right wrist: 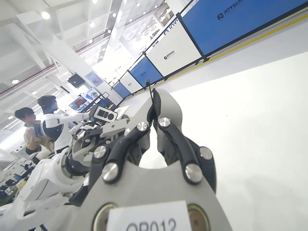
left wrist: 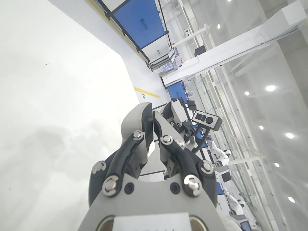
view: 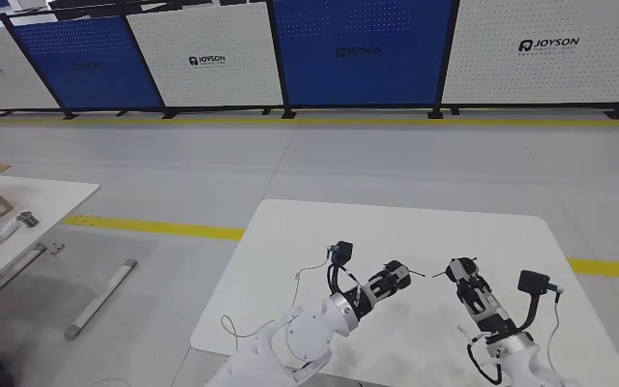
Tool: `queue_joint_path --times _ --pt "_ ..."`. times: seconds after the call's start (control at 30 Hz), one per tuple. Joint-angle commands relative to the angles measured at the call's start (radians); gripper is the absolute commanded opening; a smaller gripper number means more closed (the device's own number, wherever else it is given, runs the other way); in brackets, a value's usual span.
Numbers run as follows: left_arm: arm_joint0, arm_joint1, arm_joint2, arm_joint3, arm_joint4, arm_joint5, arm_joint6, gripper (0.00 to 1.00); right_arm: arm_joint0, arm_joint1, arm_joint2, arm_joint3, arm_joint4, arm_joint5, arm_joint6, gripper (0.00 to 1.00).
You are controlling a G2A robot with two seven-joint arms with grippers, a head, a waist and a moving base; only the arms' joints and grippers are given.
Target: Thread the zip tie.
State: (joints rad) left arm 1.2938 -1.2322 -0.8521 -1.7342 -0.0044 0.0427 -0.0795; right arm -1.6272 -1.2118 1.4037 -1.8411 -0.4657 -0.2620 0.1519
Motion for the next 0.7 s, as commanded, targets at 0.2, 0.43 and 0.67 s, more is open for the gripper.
queue_joint_path --times 0.2,0.43,0.67 --pt "0.005 -0.002 0.012 0.023 0.049 -0.02 0.01 0.0 0.0 0.0 0.0 0.0 0.0 0.0 0.0 0.0" --pt "0.005 -0.002 0.012 0.023 0.049 -0.02 0.01 0.0 0.009 -0.009 -0.031 0.033 -0.03 0.054 -0.083 0.0" --pt "0.005 -0.002 0.012 0.023 0.049 -0.02 0.01 0.0 -0.036 -0.014 -0.053 0.018 -0.061 0.028 -0.156 0.0"
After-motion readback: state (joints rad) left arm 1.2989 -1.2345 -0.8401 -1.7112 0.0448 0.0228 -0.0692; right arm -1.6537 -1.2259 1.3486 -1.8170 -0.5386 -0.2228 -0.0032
